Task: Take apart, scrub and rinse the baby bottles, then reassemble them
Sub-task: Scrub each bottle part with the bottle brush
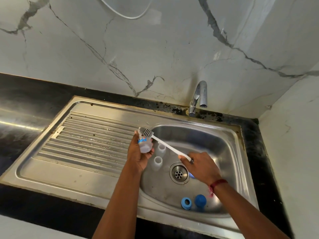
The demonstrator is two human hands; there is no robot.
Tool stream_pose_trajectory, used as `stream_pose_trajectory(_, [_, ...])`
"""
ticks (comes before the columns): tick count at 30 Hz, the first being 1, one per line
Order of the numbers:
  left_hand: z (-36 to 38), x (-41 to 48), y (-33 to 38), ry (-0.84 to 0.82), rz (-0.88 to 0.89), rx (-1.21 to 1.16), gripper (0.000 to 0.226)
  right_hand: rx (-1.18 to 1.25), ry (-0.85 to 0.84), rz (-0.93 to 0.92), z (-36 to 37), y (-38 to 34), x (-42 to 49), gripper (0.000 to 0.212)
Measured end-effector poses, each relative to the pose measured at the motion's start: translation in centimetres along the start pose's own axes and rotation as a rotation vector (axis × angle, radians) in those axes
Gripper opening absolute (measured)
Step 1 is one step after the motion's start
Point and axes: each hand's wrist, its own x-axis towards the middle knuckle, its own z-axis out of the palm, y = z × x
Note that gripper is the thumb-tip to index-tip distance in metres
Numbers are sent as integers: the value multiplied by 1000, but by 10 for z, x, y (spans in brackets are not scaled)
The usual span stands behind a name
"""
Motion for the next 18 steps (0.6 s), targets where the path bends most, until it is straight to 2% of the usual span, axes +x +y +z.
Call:
stream_pose_trajectory(7, [-7, -8, 4, -91, -1, 52, 39, 10, -29, 32, -2, -10, 5, 54])
stream_pose_trajectory(8, [-6, -10, 4, -84, -3, 51, 45, 9, -28, 30, -2, -12, 4, 55])
stream_pose_trajectory(11, [-13, -9, 6, -86, 6, 54, 88, -3, -23, 40, -4, -11, -1, 53])
stream_pose_trajectory(12, [-16, -8, 8, -88, 2, 52, 93, -16, -23, 45, -4, -10, -4, 52])
stream_pose_trajectory(15, [-20, -8, 11, -78, -17, 15, 83, -52, -29, 48, -2, -5, -15, 50])
stream_pose_trajectory(18, [-17, -12, 13, -28, -29, -50, 39, -44, -64, 52, 0, 1, -23, 50])
